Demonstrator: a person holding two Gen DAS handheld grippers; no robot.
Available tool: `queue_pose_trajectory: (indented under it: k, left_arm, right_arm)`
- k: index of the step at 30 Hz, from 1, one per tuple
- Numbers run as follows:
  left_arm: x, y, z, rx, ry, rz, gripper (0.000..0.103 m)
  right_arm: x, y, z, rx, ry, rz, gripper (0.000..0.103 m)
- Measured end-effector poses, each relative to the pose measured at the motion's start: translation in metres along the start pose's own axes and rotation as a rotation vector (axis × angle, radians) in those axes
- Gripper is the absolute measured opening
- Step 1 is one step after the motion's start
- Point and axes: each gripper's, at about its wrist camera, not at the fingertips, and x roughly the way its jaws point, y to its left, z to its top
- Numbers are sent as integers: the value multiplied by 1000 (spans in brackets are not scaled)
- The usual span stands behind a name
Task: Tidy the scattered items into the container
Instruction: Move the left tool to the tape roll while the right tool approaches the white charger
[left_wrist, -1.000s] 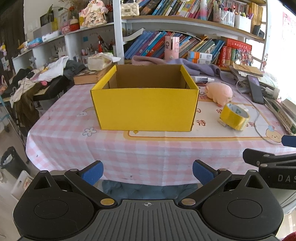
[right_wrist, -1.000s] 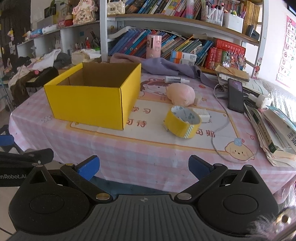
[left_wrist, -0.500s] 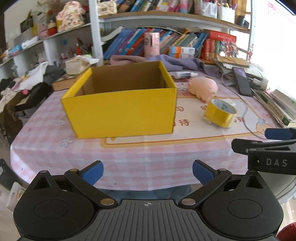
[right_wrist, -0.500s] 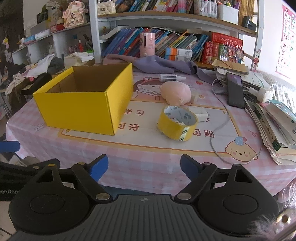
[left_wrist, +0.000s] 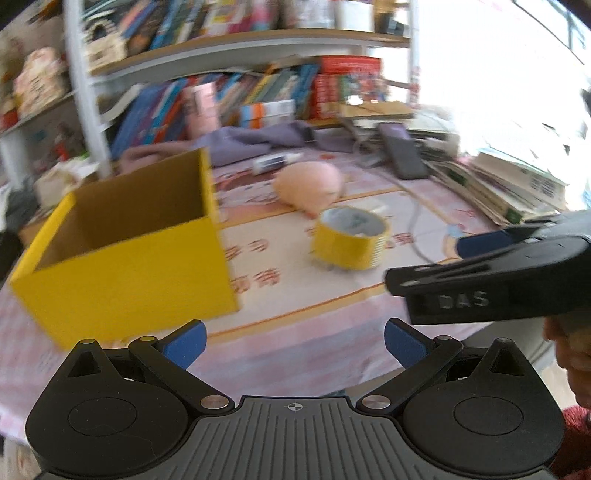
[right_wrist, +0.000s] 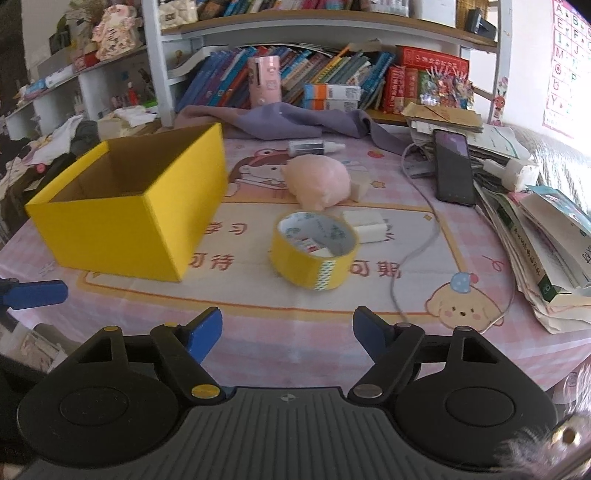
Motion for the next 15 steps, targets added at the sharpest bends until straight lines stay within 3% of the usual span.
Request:
queue_pose_trajectory:
  k: [6, 15]
  left_arm:
    - [29, -25, 26, 38, 10, -38, 103]
    - [67, -42, 59, 0, 59, 16, 103]
  right_arm:
    - [17, -33, 18, 12, 13, -10, 77]
    - [52, -73, 51, -38, 57, 30, 77]
